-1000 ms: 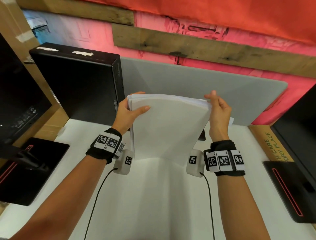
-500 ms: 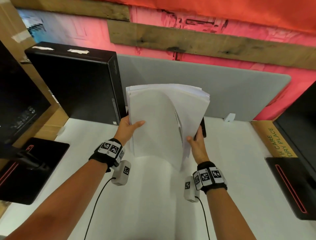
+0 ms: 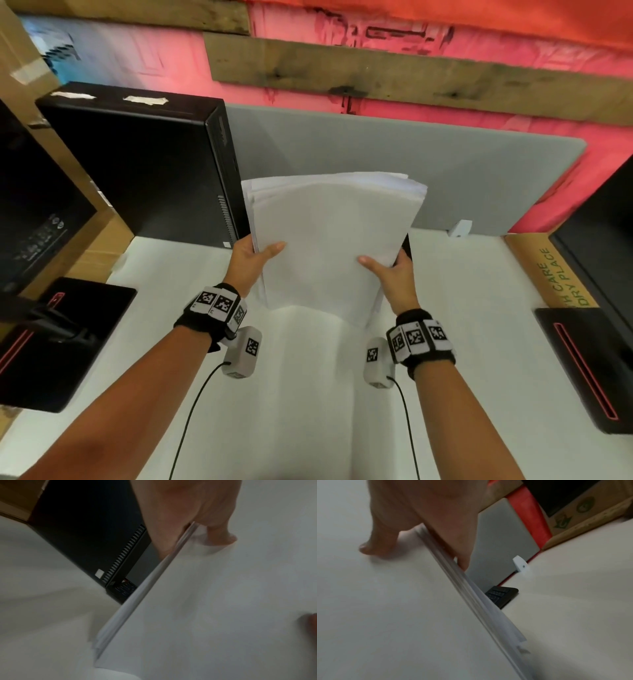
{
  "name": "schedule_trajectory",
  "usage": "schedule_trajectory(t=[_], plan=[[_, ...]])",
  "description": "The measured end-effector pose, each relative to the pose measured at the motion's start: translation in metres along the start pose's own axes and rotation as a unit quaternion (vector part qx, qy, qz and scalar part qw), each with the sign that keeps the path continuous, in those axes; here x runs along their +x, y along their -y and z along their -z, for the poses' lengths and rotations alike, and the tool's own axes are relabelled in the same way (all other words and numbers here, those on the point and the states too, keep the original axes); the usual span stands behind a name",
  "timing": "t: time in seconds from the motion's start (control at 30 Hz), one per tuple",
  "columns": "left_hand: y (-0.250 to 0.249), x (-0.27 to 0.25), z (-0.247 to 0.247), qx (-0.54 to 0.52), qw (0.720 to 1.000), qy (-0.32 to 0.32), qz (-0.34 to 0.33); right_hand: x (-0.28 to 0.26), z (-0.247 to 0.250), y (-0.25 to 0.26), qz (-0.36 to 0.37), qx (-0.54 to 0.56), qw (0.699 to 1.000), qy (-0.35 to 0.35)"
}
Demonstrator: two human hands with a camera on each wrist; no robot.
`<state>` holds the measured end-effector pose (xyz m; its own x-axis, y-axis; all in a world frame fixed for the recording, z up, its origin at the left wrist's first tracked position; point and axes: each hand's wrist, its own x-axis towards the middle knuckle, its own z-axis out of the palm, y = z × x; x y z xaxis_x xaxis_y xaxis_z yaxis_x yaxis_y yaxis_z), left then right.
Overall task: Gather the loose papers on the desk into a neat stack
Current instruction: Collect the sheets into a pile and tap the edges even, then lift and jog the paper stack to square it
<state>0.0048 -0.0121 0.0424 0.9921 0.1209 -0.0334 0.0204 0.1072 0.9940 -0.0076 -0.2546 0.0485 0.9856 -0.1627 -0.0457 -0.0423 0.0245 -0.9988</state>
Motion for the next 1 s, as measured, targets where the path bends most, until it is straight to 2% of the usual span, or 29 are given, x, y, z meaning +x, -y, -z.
schedule_trajectory(t=[0.07, 0.17, 0.23, 0.27, 0.4, 0.6, 0.67, 0.7, 0.73, 0.77, 0.83, 0.9, 0.93, 1.0], plan=[[0.001, -0.003, 0.001, 0.001, 1.000, 0.011, 0.015, 0.006, -0.004, 0.003, -0.040, 0.009, 0.999, 0.027], [-0.002, -0.005, -0.005, -0.039, 0.998, -0.019, 0.036, 0.007, -0.013, 0.008, -0.037, 0.025, 0.999, 0.031], [-0.010, -0.005, -0.002, -0.062, 0.997, -0.042, 0.019, 0.006, -0.009, 0.014, -0.016, 0.031, 0.999, 0.031], [-0.015, -0.006, 0.002, -0.063, 0.997, -0.034, 0.004, 0.005, -0.005, 0.016, -0.004, 0.028, 0.999, 0.037], [-0.027, -0.013, 0.012, -0.047, 0.997, 0.051, -0.023, -0.001, 0.002, 0.023, 0.007, 0.001, 0.998, 0.063], [-0.045, -0.007, 0.005, -0.003, 0.997, 0.021, -0.076, -0.005, 0.007, 0.064, 0.053, 0.013, 0.998, 0.024], [-0.051, -0.004, 0.003, 0.000, 0.996, 0.014, -0.088, -0.007, 0.004, 0.091, 0.089, -0.046, 0.995, 0.009], [-0.052, -0.002, 0.002, -0.005, 0.996, 0.012, -0.093, -0.007, 0.002, 0.104, 0.118, -0.121, 0.986, -0.003], [-0.053, -0.002, 0.001, -0.010, 0.995, 0.012, -0.098, -0.008, -0.002, 0.117, 0.153, -0.218, 0.964, -0.010], [-0.053, -0.002, 0.000, -0.016, 0.995, 0.013, -0.102, -0.008, -0.007, 0.130, 0.187, -0.320, 0.929, -0.006], [-0.053, -0.004, -0.001, -0.027, 0.994, 0.016, -0.106, -0.010, -0.026, 0.151, 0.229, -0.506, 0.831, 0.044], [-0.053, -0.005, -0.002, -0.025, 0.994, 0.020, -0.108, -0.006, -0.054, 0.161, 0.235, -0.630, 0.731, 0.116], [-0.053, -0.005, -0.001, -0.022, 0.994, 0.020, -0.109, -0.003, -0.070, 0.162, 0.235, -0.658, 0.700, 0.149], [-0.053, -0.007, 0.000, -0.020, 0.994, 0.011, -0.110, -0.001, -0.098, 0.158, 0.228, -0.684, 0.665, 0.195]])
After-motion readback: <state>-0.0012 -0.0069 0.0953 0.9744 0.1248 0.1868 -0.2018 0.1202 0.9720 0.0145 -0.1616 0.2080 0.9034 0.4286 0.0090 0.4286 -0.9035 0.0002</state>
